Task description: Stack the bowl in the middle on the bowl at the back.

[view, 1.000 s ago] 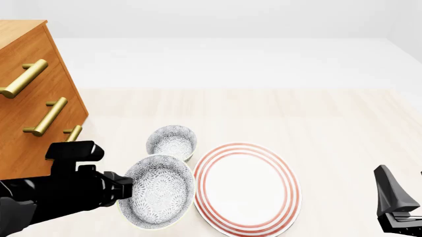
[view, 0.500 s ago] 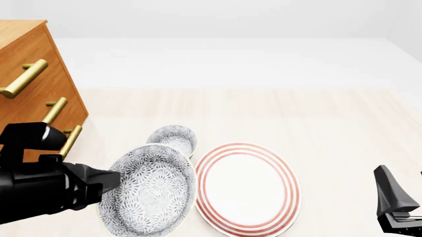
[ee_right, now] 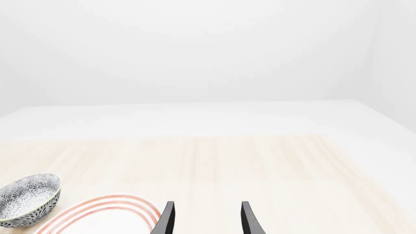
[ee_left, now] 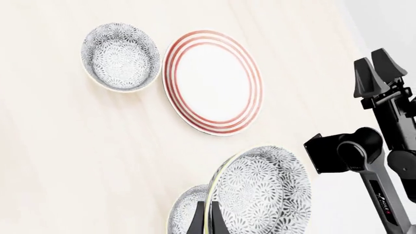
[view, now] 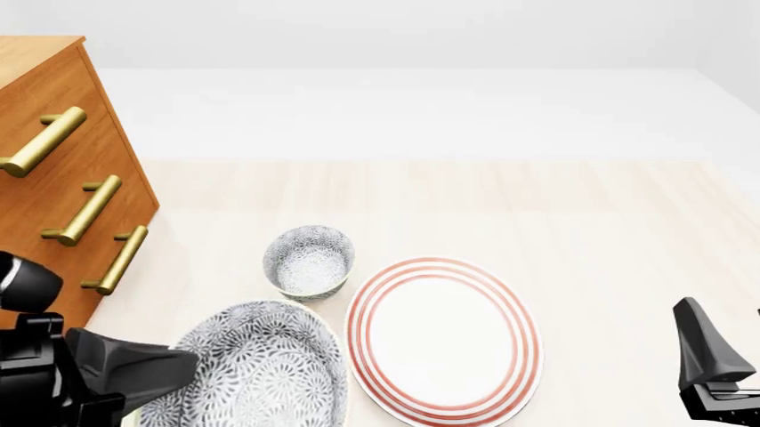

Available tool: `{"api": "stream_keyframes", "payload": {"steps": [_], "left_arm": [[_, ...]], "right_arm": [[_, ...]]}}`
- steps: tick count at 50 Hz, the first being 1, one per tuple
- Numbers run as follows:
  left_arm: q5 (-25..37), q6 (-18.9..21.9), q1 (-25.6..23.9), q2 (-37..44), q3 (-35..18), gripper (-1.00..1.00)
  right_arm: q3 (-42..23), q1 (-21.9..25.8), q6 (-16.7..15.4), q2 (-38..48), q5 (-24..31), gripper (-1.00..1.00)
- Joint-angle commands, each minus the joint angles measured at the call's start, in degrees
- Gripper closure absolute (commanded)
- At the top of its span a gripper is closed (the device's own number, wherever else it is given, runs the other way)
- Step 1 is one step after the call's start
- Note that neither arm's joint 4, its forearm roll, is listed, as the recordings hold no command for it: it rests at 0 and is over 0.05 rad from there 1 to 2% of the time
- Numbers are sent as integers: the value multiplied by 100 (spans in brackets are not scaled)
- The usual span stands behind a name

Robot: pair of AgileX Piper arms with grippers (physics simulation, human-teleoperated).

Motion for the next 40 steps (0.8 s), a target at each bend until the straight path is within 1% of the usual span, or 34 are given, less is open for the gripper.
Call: {"api": "stream_keyframes", "payload": {"steps": [1,9,14,18,23,29,40], "left_arm": [[99,-189,-316,-324,233,100],[42,-305,-380,-511,585,100],[-34,-389,-398,-645,914,100],[-222,-533,-528,-639,1142,100],[-352,-621,-592,-643,1326,100],[-636,-807,-733,-674,1808,100],[-948,-949,-837,-593,2101,100]], "right_arm": [[8,-10,0,-1,-2,-100],[4,-2,-11,-2,-4,-100],[6,-5,-9,-2,-5,-100],[7,-5,-9,-2,-6,-100],[6,-8,-8,-2,-4,-100],[4,-7,-10,-2,-1,-100],[2,-8,-11,-2,-2,-100]]}}
